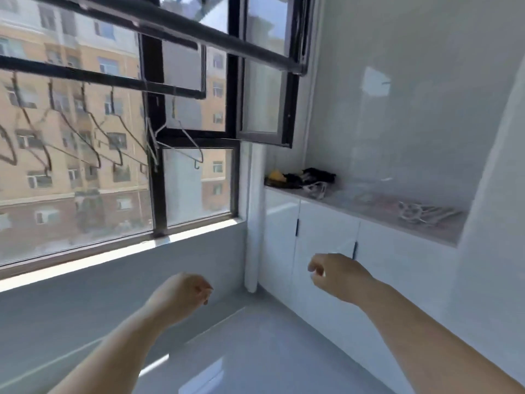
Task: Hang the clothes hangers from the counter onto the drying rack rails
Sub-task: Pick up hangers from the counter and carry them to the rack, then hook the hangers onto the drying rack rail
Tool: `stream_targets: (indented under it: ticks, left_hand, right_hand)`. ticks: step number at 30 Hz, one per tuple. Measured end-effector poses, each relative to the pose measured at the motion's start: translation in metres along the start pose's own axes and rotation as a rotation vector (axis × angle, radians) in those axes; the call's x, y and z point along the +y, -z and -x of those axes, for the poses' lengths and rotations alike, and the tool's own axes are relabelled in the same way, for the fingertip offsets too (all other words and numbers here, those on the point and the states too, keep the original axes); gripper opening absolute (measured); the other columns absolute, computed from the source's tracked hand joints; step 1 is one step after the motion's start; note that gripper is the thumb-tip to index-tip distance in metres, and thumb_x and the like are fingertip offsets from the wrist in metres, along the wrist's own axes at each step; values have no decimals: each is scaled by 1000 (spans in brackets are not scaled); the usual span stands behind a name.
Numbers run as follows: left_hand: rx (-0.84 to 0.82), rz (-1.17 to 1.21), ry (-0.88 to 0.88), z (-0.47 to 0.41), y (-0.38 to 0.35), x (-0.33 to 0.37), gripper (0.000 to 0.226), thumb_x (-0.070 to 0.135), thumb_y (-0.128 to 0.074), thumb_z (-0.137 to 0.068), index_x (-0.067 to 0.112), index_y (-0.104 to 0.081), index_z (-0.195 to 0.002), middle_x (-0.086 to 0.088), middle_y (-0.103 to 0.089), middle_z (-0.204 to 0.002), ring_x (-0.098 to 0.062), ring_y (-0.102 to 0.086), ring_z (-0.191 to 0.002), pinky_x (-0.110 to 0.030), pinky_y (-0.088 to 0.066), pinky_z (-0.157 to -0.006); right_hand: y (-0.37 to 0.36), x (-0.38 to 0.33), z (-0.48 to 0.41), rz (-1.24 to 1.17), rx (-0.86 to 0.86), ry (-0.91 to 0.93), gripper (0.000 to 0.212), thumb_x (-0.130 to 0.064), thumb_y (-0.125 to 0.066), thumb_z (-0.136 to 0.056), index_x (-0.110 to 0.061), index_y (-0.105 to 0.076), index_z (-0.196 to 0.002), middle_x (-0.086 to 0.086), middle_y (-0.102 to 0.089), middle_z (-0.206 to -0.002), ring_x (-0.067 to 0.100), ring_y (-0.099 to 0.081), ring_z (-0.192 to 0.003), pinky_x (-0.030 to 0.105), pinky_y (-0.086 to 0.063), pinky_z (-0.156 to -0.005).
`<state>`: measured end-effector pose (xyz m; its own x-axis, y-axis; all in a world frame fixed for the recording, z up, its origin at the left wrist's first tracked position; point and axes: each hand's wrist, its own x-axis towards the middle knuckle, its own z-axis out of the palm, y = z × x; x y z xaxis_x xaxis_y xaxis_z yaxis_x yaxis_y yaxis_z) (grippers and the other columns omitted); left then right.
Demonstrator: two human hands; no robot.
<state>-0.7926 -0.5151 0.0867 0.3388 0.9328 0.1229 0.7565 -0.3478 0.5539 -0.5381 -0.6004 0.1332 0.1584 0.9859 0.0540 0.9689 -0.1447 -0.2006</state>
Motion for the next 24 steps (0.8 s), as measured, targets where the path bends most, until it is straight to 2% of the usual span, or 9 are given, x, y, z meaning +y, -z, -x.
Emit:
stream_targets:
  ticks: [4,7,11,17,20,24]
  left_hand:
    - [-60,72,-55,-58,-56,48,34,14,-54,-86,31,-53,-56,14,-57,-58,-14,-55,-61,-21,-42,-60]
    - [-110,68,-122,-105,-101,85,33,16,-51,-87,30,-53,-57,12,-58,-63,-18,-58,-72,-23,-42,-66]
    - [-105,72,-118,-179,-149,129,27,15,-43,-88,25,-53,-65,1,-66,-83,-24,-63,-81,-25,-44,-66]
    - [-187,74,-166,-288,-211,183,26,20,-43,-89,30,-52,-67,4,-66,-89,-18,-61,-83,-24,-41,-67]
    - [-197,51,-210,-325,-240,205,22,20,-40,-90,30,-53,-75,6,-65,-91,-16,-55,-81,-22,-37,-60]
    - [-216,37,-273,-354,-283,227,19,24,-39,-94,30,-56,-89,8,-63,-93,-14,-52,-81,-22,-35,-59]
  right_hand:
    - [-3,78,2,-7,-9,-168,27,-23,-40,-95,-18,-55,-117,0,-57,-120,19,-54,-104,25,-41,-84]
    - [-4,133,-8,-16,9,-277,27,-24,-41,-95,-18,-55,-117,-2,-57,-119,13,-47,-91,21,-37,-78]
    - [3,200,-42,-18,60,-406,27,-23,-41,-94,-18,-55,-118,-2,-57,-119,12,-45,-88,20,-34,-75]
    - [11,278,-103,-54,126,-578,28,-22,-41,-93,-19,-56,-117,-5,-53,-102,12,-46,-88,21,-37,-76]
    - [-3,305,-123,-105,122,-648,29,-19,-40,-93,-19,-56,-117,-4,-58,-113,13,-48,-90,21,-38,-78]
    - [-16,347,-148,-134,129,-734,34,-13,-35,-94,-20,-54,-121,-4,-55,-125,16,-53,-110,21,-40,-85]
